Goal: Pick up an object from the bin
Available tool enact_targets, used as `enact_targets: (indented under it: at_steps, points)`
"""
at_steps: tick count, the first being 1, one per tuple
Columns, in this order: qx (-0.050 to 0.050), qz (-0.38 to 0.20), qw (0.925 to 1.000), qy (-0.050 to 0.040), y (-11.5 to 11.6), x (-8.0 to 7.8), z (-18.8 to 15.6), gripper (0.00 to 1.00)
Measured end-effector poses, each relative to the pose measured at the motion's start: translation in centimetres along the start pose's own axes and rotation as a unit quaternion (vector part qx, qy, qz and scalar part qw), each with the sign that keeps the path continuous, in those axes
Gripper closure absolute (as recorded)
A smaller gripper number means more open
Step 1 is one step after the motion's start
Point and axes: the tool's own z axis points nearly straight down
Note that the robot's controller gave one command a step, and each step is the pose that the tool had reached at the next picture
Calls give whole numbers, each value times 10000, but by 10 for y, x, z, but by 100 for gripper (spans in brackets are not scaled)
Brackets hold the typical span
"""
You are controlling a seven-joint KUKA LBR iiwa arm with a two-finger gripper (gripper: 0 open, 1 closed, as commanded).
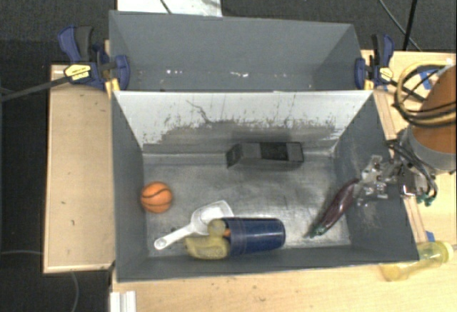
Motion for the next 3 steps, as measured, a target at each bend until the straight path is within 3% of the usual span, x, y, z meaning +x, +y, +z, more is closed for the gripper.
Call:
enact_targets:
  at_steps: [1, 2, 3]
  points:
    - [-40, 24, 10000, -12, 5, 0, 105, 0]
    - [-54, -15, 10000, 39, 8, 4, 118, 100]
    - [-53, -26, 10000, 39, 8, 4, 118, 100]
